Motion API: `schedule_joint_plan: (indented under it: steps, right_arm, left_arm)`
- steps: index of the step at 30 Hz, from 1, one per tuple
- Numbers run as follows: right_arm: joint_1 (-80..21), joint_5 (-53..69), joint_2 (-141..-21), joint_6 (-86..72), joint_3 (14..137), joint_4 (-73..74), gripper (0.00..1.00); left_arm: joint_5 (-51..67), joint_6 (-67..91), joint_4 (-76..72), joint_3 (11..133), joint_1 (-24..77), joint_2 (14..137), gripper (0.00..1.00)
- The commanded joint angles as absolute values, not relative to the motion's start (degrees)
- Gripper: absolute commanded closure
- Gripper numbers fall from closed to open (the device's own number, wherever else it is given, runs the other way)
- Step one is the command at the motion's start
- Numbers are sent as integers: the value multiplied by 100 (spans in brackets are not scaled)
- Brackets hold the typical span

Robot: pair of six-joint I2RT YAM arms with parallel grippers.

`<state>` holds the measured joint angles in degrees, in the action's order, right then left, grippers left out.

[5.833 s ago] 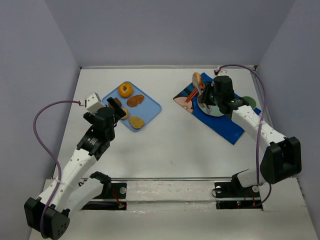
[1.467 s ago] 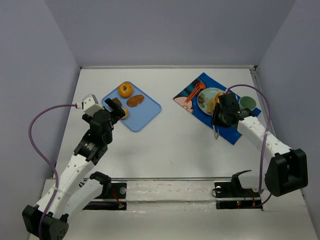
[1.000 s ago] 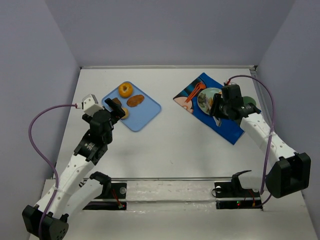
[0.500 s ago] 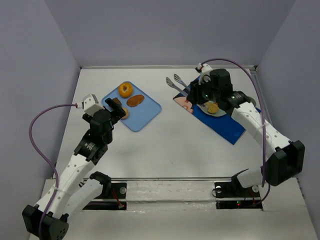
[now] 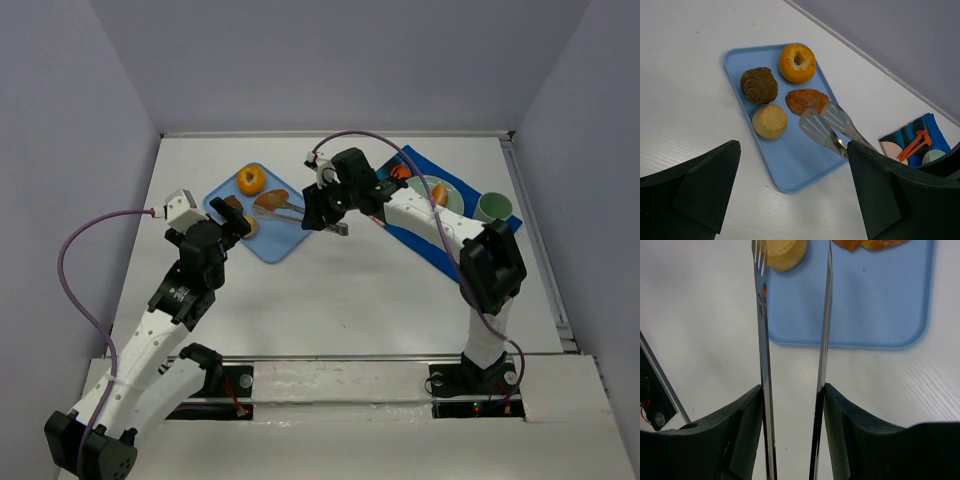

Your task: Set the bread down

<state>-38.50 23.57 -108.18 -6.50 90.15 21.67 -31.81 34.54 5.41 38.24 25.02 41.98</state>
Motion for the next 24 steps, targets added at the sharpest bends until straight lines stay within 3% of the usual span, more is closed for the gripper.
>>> schedule_joint_plan:
  steps: [1,24]
  right_arm:
    - [-4043,2672,-10880,-712,9483,1890,43]
    - [-4421,2250,-12173,113,10670,2891,40]
  left_arm:
    - [-3278,3480,325,3806,2479,4254,1]
    - [-3243,3472,308,3788,2479,4192,1]
